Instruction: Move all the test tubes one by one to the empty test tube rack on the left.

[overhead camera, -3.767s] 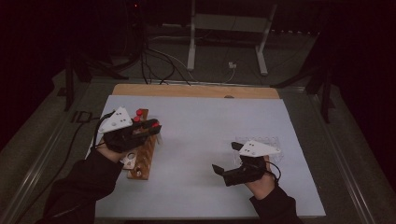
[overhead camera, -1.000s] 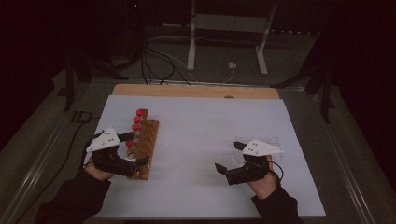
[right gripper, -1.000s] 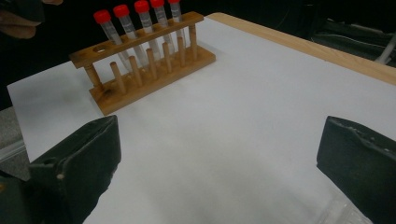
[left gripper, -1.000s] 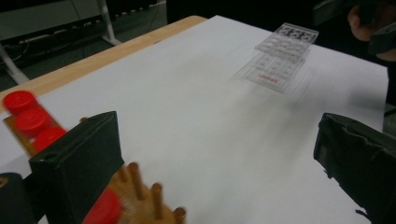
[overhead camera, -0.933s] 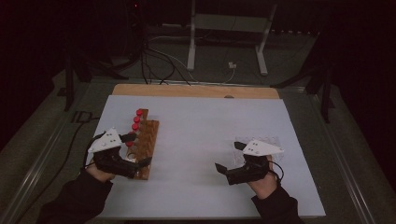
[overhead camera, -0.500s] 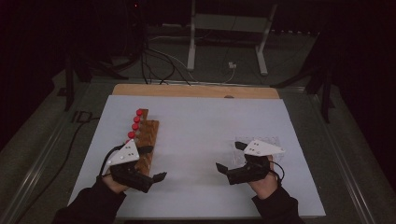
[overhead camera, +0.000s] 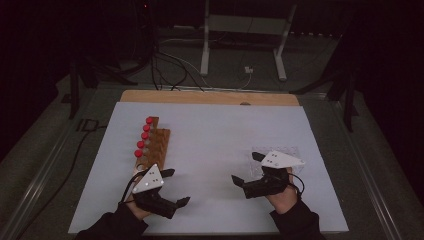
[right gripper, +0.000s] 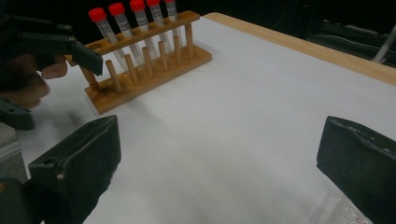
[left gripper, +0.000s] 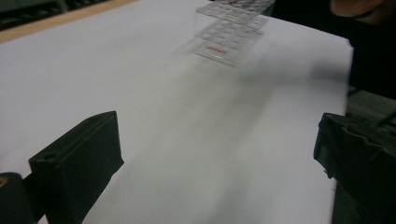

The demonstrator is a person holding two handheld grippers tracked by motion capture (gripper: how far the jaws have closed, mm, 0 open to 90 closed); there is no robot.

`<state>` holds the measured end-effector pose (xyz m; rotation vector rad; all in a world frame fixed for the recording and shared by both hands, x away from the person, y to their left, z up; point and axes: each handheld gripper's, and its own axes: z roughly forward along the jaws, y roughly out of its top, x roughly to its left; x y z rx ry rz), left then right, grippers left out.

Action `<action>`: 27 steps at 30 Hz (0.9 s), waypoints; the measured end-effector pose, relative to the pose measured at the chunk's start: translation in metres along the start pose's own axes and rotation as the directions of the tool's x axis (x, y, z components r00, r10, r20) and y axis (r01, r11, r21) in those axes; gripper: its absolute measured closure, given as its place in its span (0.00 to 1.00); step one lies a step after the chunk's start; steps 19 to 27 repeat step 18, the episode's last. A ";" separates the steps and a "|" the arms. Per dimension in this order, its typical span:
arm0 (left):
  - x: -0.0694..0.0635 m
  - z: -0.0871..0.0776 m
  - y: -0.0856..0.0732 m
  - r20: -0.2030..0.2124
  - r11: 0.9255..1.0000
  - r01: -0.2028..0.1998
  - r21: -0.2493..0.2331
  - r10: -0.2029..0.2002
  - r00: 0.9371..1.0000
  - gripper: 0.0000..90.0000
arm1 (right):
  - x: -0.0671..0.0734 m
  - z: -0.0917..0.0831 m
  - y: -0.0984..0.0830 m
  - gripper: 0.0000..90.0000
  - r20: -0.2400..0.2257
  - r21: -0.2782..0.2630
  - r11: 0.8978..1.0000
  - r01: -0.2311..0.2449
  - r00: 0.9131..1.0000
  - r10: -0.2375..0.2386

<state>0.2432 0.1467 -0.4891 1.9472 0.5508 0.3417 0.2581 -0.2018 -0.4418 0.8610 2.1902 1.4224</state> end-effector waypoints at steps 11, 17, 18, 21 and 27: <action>0.000 0.011 -0.018 -0.023 1.000 0.007 0.024 -0.006 1.000 0.02 | -0.001 0.005 -0.006 0.00 0.001 0.019 1.000 0.008 1.000 -0.008; 0.001 0.010 -0.018 -0.013 1.000 0.005 0.009 -0.005 1.000 0.02 | -0.002 0.006 -0.007 0.00 0.000 0.021 1.000 0.007 1.000 -0.007; 0.001 0.009 -0.017 -0.013 1.000 0.005 0.010 -0.004 1.000 0.02 | -0.002 0.006 -0.007 0.00 0.001 0.021 1.000 0.007 1.000 -0.007; 0.001 0.009 -0.017 -0.013 1.000 0.005 0.010 -0.004 1.000 0.02 | -0.002 0.006 -0.007 0.00 0.001 0.021 1.000 0.007 1.000 -0.007; 0.001 0.009 -0.017 -0.013 1.000 0.005 0.010 -0.004 1.000 0.02 | -0.002 0.006 -0.007 0.00 0.001 0.021 1.000 0.007 1.000 -0.007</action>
